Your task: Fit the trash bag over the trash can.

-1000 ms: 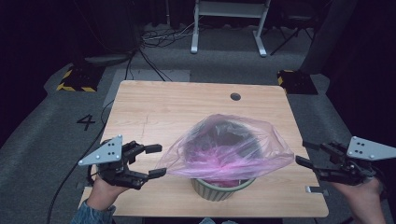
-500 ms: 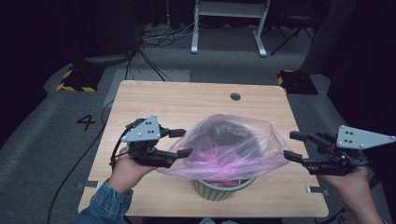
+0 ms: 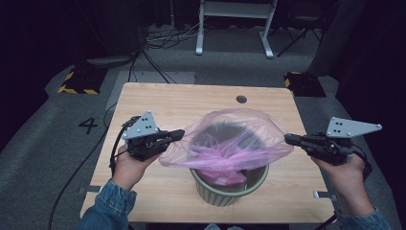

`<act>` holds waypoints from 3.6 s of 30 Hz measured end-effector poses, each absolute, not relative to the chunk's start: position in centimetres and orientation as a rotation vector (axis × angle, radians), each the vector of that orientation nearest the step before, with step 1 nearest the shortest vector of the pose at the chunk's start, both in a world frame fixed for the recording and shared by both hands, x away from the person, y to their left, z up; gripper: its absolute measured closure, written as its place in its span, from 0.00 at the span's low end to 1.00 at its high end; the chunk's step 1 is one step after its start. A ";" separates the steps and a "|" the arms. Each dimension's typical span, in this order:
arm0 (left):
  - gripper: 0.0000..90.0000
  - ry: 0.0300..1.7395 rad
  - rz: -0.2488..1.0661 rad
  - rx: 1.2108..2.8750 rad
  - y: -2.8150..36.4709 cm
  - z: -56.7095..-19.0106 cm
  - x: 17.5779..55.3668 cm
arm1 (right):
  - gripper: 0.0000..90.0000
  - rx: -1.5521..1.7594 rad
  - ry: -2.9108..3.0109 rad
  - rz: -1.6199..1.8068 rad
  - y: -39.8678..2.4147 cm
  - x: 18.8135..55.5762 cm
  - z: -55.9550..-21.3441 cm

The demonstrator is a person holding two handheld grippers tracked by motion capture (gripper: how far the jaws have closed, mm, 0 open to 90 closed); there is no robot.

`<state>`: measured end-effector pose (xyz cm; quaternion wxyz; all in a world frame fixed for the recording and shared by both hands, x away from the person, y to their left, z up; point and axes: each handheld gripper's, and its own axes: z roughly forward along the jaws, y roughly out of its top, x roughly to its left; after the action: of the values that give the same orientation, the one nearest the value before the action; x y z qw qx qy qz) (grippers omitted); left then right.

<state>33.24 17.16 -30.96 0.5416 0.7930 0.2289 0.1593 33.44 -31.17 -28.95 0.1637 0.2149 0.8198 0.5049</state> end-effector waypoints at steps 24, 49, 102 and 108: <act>1.00 0.609 0.406 1.872 18.5 -33.2 35.4 | 0.73 0.618 2.330 1.446 -28.4 38.9 -29.6; 1.00 0.723 0.375 2.099 15.8 -39.7 37.8 | 0.99 0.850 2.539 1.261 -27.0 42.8 -36.9; 0.43 0.524 0.345 1.871 19.7 -33.9 29.7 | 0.56 0.601 2.368 1.405 -30.2 36.1 -32.1; 0.61 0.512 0.221 1.978 17.7 -35.6 30.5 | 0.94 0.543 2.426 1.389 -29.6 35.3 -32.4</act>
<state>30.51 17.66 -35.59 0.5168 0.8239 0.2134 0.0922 35.27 -29.64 -32.41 0.1463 0.1884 0.8427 0.4826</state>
